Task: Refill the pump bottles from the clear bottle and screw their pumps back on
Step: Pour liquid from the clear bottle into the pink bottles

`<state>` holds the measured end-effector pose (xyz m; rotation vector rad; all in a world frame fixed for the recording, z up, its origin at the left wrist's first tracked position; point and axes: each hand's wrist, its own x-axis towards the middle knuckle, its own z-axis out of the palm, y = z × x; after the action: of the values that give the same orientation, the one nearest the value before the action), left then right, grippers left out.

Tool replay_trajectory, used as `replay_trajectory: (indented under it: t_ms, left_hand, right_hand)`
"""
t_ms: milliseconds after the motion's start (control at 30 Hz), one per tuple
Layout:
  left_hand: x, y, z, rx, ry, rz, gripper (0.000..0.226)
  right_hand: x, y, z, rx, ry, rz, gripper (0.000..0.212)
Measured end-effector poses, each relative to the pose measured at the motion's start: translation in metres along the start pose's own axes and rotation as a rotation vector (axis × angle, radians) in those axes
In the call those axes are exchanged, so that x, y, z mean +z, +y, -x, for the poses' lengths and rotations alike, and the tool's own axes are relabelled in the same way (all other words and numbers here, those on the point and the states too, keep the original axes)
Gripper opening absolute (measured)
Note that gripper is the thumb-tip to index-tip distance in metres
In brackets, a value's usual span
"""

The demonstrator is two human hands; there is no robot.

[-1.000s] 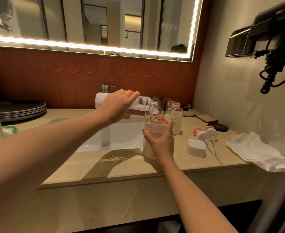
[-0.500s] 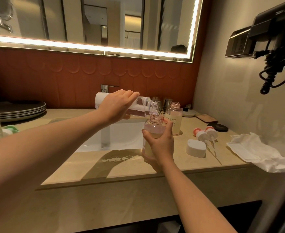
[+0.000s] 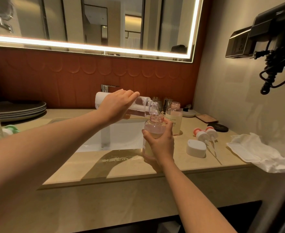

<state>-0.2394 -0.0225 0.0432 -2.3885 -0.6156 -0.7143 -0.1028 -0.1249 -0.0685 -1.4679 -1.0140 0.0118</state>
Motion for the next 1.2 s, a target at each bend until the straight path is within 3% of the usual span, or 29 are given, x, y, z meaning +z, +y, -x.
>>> replay_trajectory:
  t_ms: [1200]
  left_hand:
    - [-0.0024,-0.0004,-0.0006,0.016,-0.004,-0.004,0.069]
  right_hand:
    - [0.001,0.0014,-0.0003,0.005,0.006,0.003,0.075]
